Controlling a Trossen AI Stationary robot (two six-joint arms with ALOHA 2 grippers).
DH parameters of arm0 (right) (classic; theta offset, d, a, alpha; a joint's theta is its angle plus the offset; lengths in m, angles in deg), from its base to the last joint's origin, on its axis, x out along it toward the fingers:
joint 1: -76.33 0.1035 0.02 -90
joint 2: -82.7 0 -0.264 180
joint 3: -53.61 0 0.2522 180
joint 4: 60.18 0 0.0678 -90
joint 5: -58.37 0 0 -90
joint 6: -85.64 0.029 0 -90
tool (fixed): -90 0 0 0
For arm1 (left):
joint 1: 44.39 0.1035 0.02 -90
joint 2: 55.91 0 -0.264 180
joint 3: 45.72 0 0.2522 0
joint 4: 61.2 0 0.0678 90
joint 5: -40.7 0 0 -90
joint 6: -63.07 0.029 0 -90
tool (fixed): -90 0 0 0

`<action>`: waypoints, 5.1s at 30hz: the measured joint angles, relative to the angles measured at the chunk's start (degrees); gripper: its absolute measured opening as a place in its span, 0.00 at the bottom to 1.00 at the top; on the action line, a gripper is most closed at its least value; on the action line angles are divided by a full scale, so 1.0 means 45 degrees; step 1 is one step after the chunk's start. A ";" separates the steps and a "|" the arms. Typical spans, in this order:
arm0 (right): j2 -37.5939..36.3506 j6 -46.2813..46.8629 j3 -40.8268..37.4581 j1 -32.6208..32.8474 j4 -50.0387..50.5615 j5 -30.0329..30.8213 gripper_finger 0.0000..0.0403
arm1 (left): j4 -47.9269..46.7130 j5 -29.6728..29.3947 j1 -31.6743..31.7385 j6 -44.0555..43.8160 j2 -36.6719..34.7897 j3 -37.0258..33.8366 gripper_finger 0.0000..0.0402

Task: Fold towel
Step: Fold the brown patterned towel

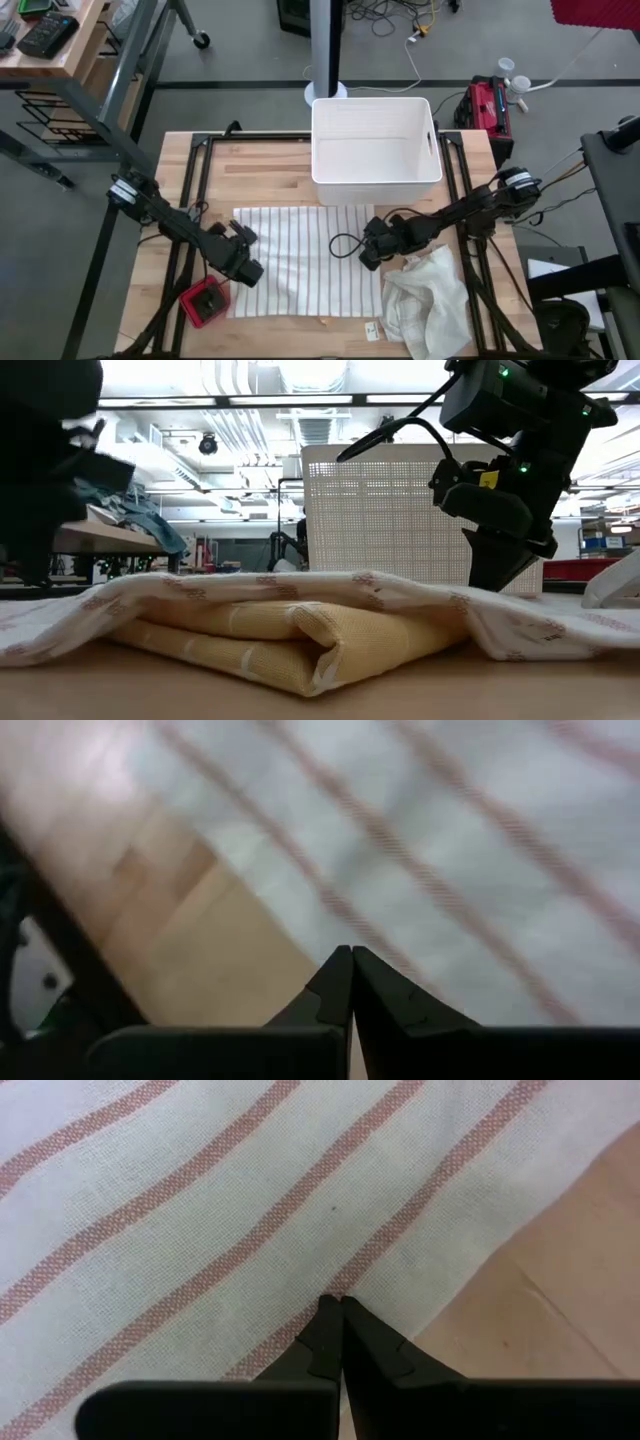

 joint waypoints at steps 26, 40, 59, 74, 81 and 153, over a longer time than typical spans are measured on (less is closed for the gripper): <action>-0.0574 -0.1279 -0.0010 0.0715 -0.2166 -0.1136 0.00 | 0.4545 0.2308 -0.0146 0.0702 -0.0199 -0.1237 0.00; -0.0351 -0.0180 0.0049 0.0740 0.0191 -0.1588 0.00 | 0.4052 0.3711 -0.0234 0.0005 -0.0704 -0.1291 0.00; -0.0346 -0.0314 0.0010 0.0831 -0.0030 -0.1323 0.00 | 0.5724 0.3988 -0.0296 -0.0872 -0.0696 -0.1055 0.00; -0.0673 -0.0487 -0.0039 0.0959 0.0092 -0.0942 0.00 | 0.2932 0.5237 -0.0359 -0.2182 -0.0718 -0.0773 0.00; -0.1354 -0.0667 -0.0039 0.1021 0.0007 -0.0684 0.00 | 0.2828 0.4258 -0.0423 -0.1431 -0.0748 -0.0210 0.00; -0.2891 0.1516 -0.2647 -0.2131 -0.1681 0.1200 0.61 | -0.1261 -0.1964 0.4851 0.5285 -0.0902 0.2386 0.00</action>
